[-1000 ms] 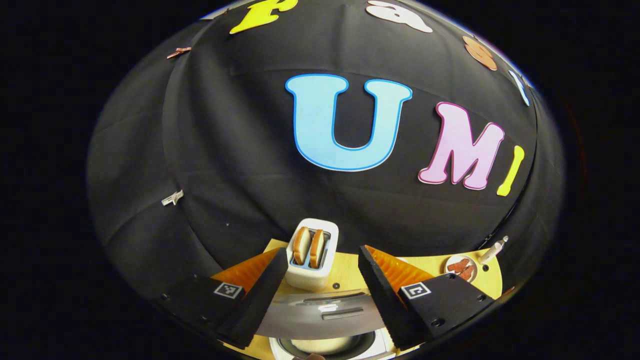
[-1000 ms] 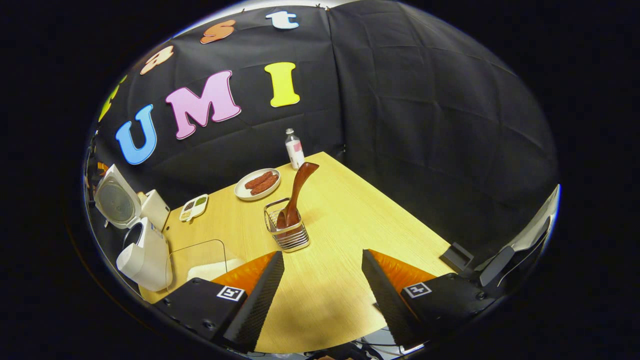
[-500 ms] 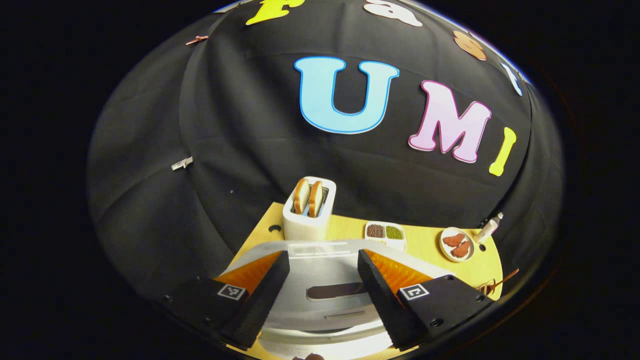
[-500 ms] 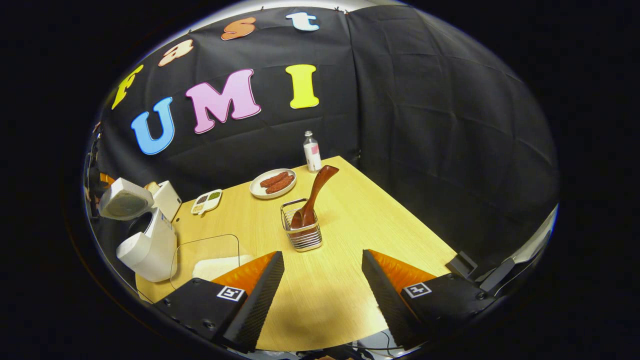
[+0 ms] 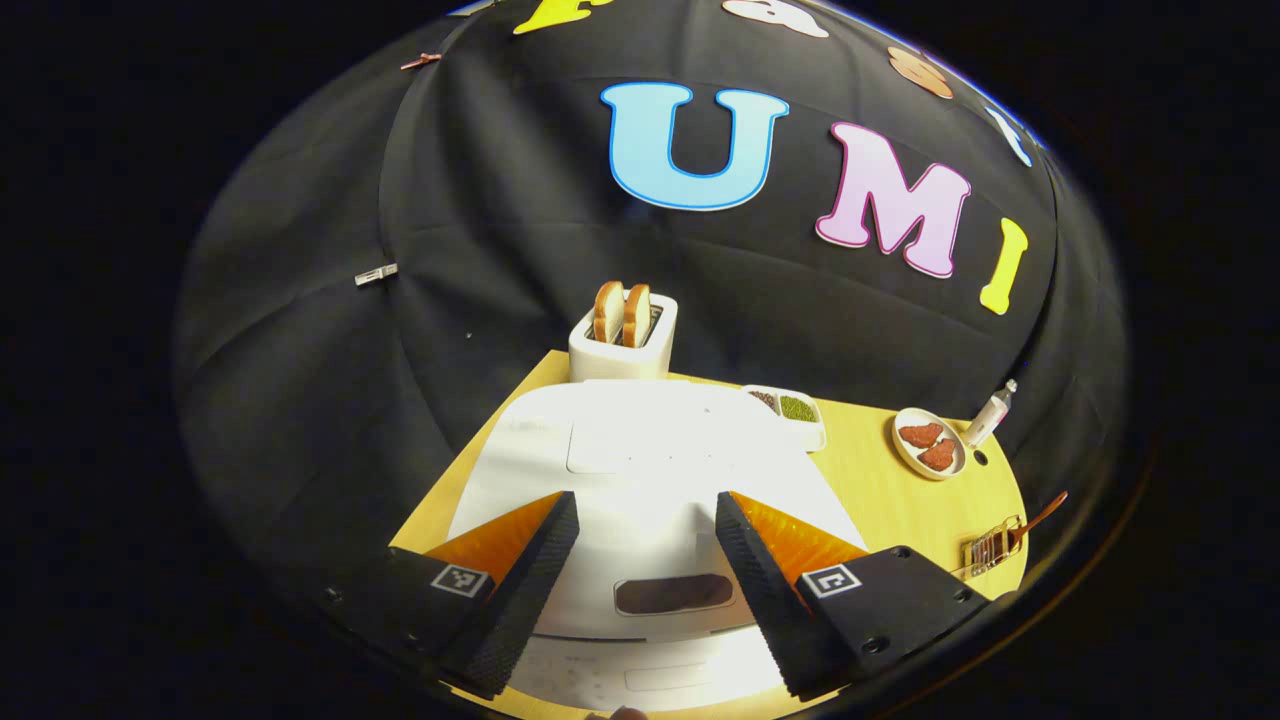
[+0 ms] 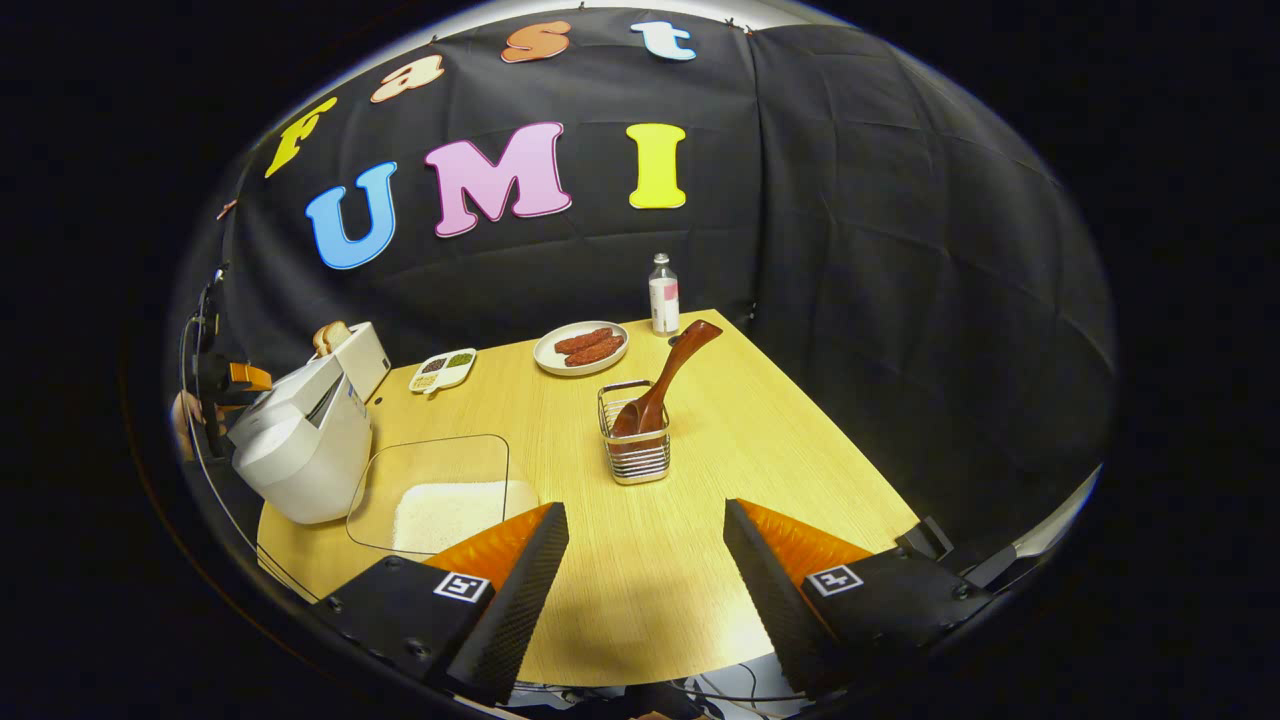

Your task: Close the left gripper, press the button to open the rice cooker; take a wooden spoon from the chopstick holder with the right hand, scoop a spoonful of rice and pour it into the rice cooker, then put the wooden spoon back into the chopstick holder.

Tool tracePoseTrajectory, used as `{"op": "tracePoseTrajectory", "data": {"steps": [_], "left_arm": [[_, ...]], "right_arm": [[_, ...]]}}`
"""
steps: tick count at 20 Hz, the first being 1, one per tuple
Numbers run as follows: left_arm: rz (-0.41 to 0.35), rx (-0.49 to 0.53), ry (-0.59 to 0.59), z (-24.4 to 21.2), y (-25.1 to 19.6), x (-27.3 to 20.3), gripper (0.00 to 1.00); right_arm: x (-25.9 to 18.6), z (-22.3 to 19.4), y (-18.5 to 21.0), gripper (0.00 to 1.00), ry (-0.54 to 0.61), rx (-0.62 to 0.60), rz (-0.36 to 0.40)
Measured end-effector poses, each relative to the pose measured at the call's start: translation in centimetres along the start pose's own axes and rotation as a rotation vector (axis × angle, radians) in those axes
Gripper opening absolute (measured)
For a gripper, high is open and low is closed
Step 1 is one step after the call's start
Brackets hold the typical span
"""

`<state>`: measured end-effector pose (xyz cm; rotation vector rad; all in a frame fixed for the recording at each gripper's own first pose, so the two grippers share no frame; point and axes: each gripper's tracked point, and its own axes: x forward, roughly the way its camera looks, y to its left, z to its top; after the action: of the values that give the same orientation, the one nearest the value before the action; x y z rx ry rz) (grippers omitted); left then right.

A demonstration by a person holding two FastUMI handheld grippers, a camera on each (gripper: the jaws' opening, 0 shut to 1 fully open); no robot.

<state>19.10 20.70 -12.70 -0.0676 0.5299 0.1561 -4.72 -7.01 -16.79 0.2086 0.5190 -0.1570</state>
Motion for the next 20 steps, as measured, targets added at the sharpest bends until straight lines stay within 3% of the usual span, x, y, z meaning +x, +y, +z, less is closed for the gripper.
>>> {"op": "tracePoseTrajectory", "data": {"steps": [6,10,13,14,20], "left_arm": [[0.037,0.056,-0.097,-1.4,-0.1,0.4,0.99],[0.034,0.079,-0.091,-1.2,0.0,0.4,0.99],[0.010,0.054,-0.099,-0.5,-0.6,-1.1,0.99],[-0.010,0.049,-0.126,0.1,-1.6,-2.3,0.94],[-0.059,0.085,-0.331,5.1,-5.3,-12.2,0.95]], "right_arm": [[-0.3,-1.3,1.1,0.99,0.021,-0.049,0.031],[0.2,-0.4,3.2,0.99,-0.004,-0.096,0.070],[0.3,2.5,5.7,0.99,-0.060,-0.081,0.111],[0.4,3.8,6.3,0.99,-0.091,-0.089,0.118],[-0.8,11.9,9.3,0.99,-0.243,-0.106,0.146]]}}
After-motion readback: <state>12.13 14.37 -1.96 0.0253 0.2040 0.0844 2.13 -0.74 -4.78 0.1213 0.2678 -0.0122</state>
